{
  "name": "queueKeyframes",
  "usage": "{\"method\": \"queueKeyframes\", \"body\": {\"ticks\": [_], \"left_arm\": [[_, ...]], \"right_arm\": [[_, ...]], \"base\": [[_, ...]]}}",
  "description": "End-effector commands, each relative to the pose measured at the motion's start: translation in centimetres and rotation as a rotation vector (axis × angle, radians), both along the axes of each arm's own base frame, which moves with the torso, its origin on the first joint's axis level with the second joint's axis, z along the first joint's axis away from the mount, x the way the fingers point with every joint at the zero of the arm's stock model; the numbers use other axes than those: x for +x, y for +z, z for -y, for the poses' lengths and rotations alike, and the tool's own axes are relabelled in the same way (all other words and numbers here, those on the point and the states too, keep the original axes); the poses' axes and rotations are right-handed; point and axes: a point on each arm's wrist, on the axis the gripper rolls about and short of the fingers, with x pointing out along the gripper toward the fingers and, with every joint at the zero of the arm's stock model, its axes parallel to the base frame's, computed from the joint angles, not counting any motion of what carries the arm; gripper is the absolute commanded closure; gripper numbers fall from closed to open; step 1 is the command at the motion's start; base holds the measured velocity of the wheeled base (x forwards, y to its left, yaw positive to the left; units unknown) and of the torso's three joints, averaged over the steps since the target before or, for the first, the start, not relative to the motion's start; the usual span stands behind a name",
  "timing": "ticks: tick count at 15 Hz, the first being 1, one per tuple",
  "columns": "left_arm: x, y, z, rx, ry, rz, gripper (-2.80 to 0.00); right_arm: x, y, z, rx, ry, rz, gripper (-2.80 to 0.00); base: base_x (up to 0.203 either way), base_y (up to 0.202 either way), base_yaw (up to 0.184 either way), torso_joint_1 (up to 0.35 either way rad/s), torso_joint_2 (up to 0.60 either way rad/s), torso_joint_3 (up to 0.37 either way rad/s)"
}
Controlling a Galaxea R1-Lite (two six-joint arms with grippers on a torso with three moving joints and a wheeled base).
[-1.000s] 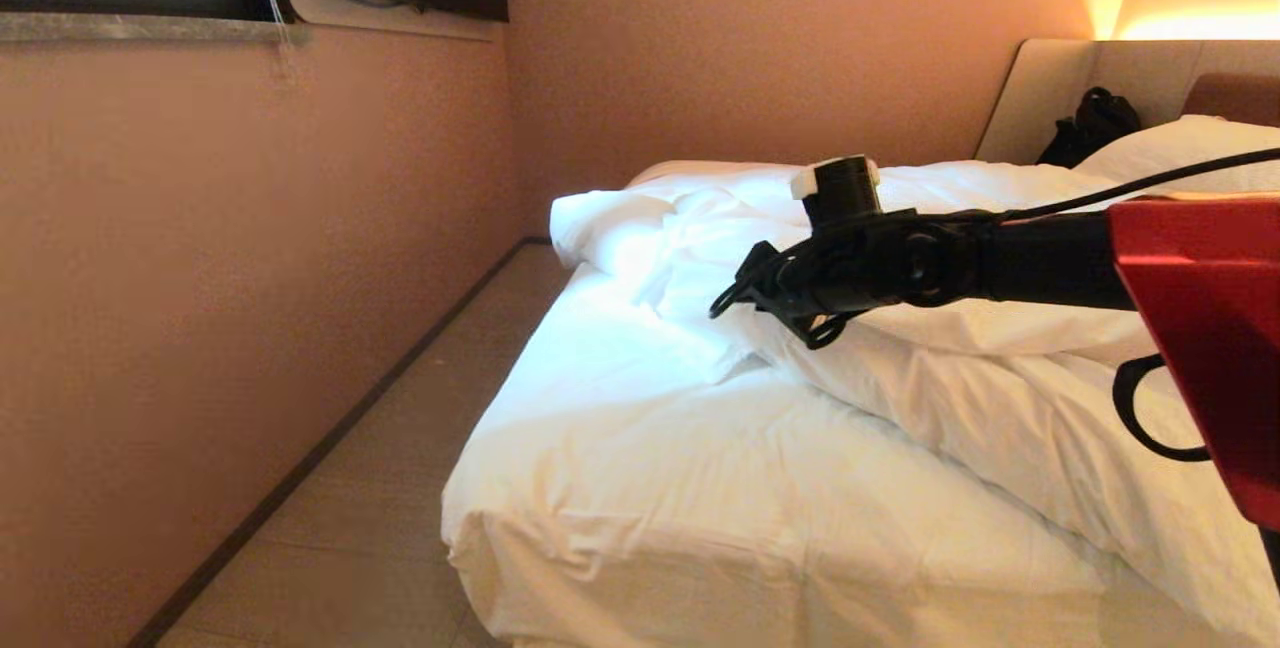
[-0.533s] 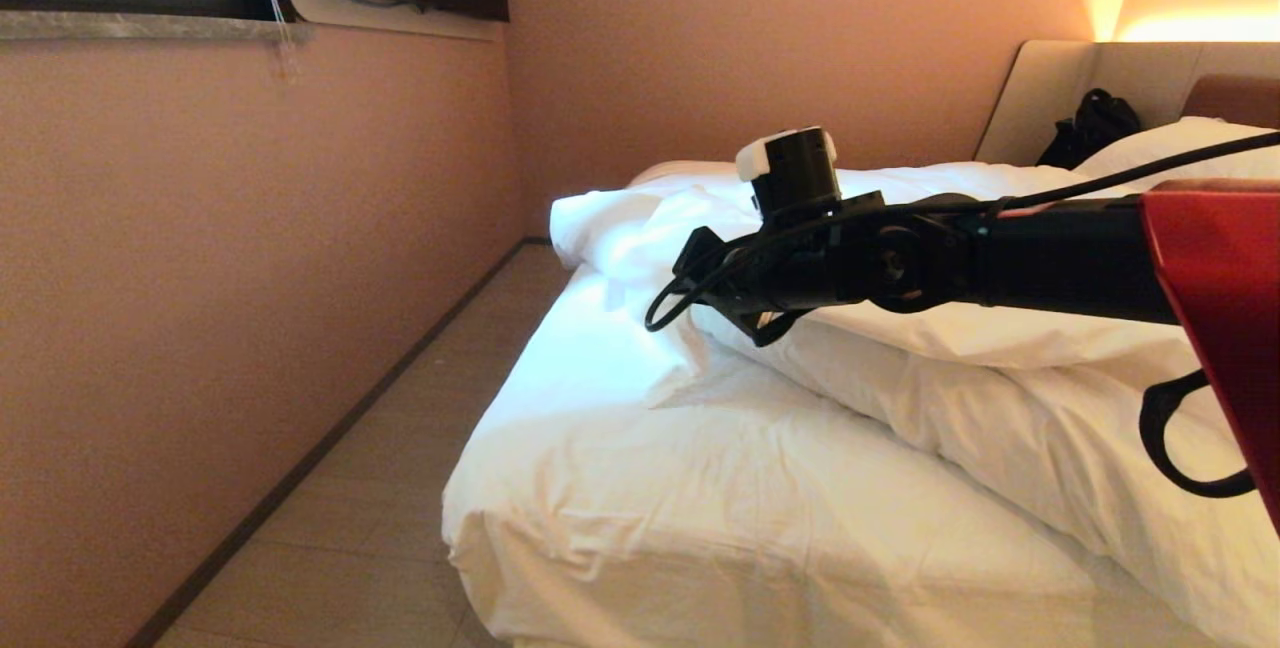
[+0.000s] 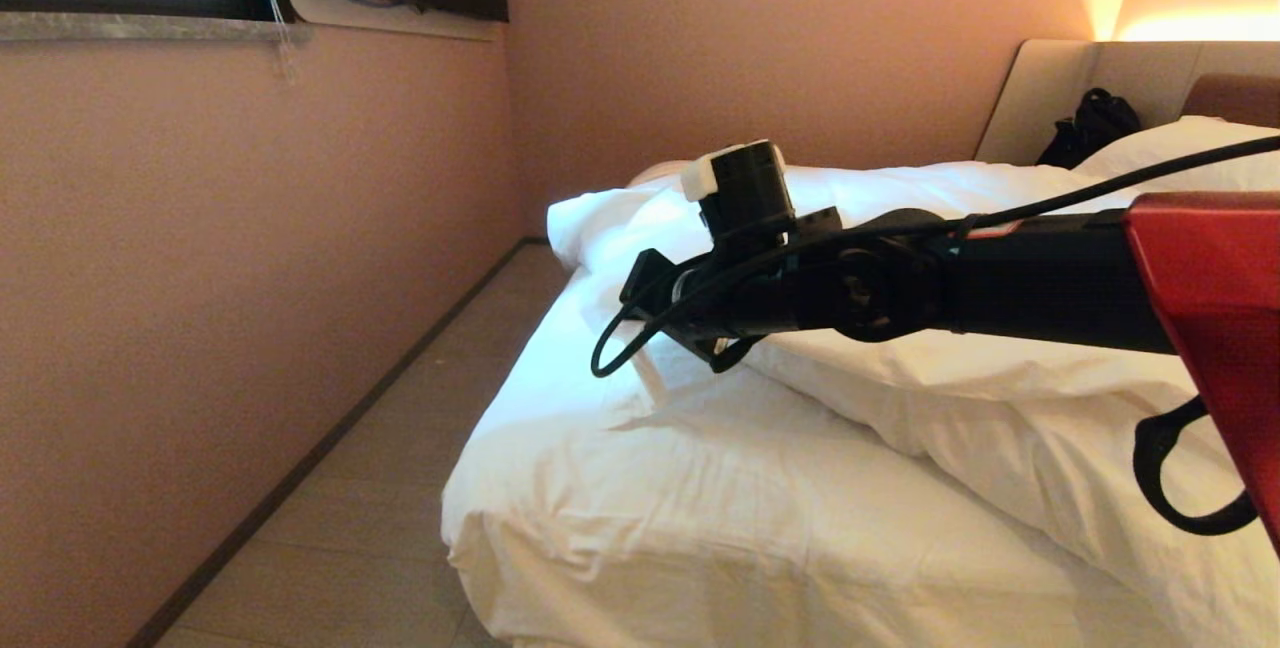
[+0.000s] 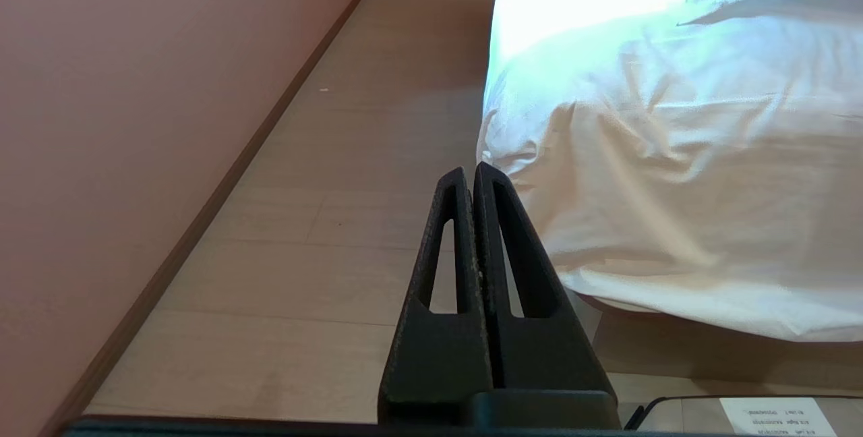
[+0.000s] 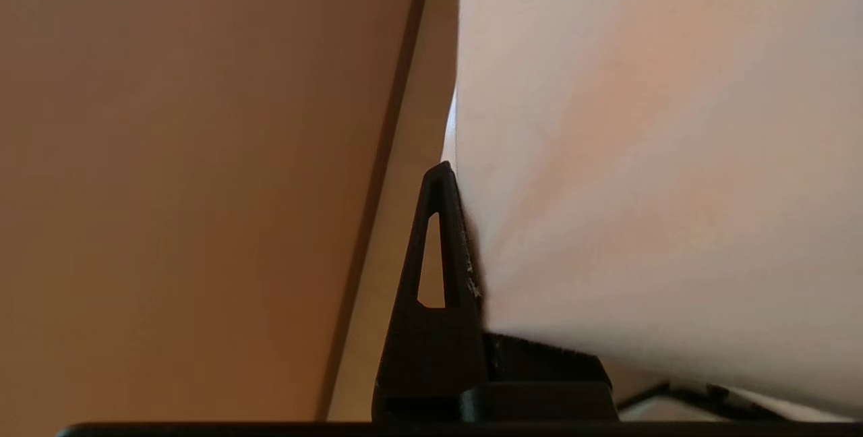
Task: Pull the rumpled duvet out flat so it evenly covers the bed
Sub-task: Flatten the corners of the folded blanket
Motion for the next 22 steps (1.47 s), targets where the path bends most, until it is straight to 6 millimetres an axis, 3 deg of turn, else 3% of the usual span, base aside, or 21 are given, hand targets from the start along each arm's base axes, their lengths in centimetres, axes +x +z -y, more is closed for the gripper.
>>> {"method": "queueKeyframes", "body": {"ticks": [1, 5, 10, 22], "left_arm": [[0.0, 0.0, 0.0, 0.0, 0.0, 0.0, 0.0], [0.0, 0.0, 0.0, 0.0, 0.0, -0.002, 0.0], [0.0, 0.0, 0.0, 0.0, 0.0, 0.0, 0.0], [0.0, 0.0, 0.0, 0.0, 0.0, -0.002, 0.0]], "right_arm": [[-1.5, -0.6, -1.6, -0.013, 0.045, -0.017, 0.0], [-4.5, -0.7, -3.4, -0.03, 0.116, -0.028, 0.0], [-6.0, -1.9, -5.2, -0.11, 0.118, 0.008, 0.0], [-6.6, -2.4, -5.4, -0.125, 0.134, 0.002, 0.0]], "base": [[0.0, 0.0, 0.0, 0.0, 0.0, 0.0], [0.0, 0.0, 0.0, 0.0, 0.0, 0.0], [0.0, 0.0, 0.0, 0.0, 0.0, 0.0], [0.0, 0.0, 0.0, 0.0, 0.0, 0.0]]}}
